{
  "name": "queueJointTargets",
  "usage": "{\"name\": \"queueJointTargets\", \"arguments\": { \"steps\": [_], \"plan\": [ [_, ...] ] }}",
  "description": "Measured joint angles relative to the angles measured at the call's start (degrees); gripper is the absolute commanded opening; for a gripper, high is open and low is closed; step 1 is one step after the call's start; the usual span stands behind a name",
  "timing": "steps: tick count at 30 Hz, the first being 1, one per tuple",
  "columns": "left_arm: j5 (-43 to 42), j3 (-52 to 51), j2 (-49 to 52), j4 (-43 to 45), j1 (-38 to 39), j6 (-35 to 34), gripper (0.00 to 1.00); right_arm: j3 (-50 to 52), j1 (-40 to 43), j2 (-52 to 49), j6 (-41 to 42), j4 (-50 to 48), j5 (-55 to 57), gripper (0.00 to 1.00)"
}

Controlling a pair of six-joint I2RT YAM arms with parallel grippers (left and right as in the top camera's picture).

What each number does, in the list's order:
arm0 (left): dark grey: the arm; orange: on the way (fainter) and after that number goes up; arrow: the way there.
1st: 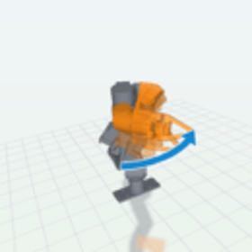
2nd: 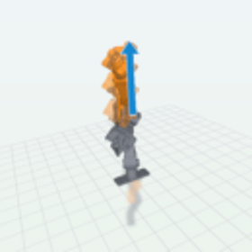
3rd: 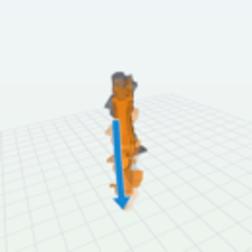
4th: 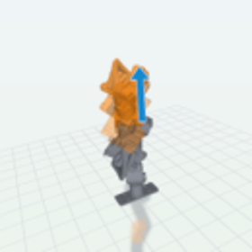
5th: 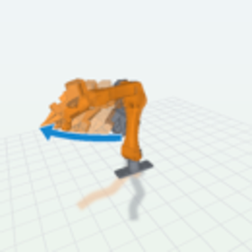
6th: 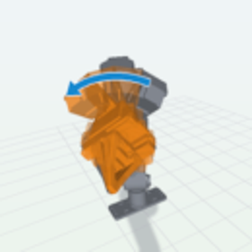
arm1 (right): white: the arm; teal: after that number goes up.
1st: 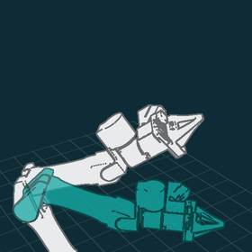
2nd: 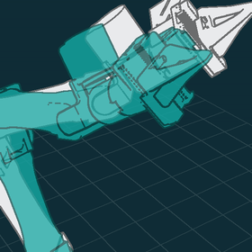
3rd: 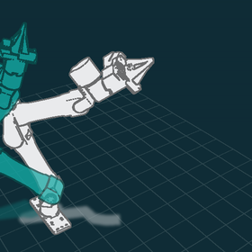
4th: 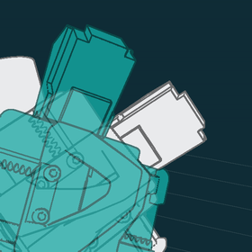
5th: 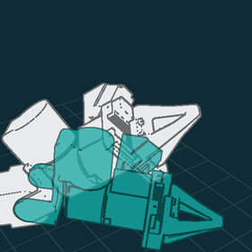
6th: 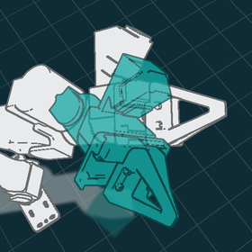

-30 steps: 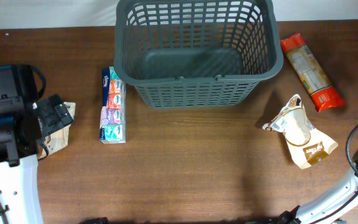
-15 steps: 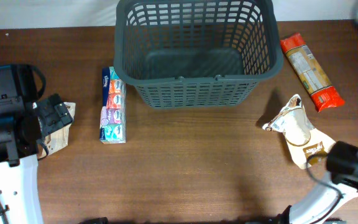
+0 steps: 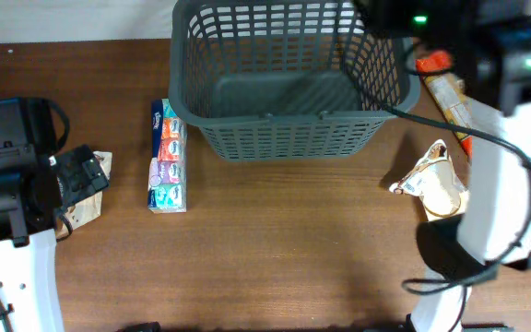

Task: Pack container
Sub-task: 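Lift the jar with the right gripper and carry it into the basket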

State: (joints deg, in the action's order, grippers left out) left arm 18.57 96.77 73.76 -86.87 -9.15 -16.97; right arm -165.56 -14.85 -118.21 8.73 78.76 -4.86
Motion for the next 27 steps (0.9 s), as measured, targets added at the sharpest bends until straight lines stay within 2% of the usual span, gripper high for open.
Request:
{"name": "queueJointTargets", "arguments": {
  "steps": [11,27],
  "plan": [
    [-1.7,0.0,0.0,-1.5,0.0,0.0,1.00,0.9,-1.8,-13.5,0.6,6.6,3.1,0.04],
    [-2.1,0.0,0.0,-2.3,0.0,0.0,1.00,0.9,-1.8,-25.9,4.0,11.9,5.1,0.04]
  ]
}}
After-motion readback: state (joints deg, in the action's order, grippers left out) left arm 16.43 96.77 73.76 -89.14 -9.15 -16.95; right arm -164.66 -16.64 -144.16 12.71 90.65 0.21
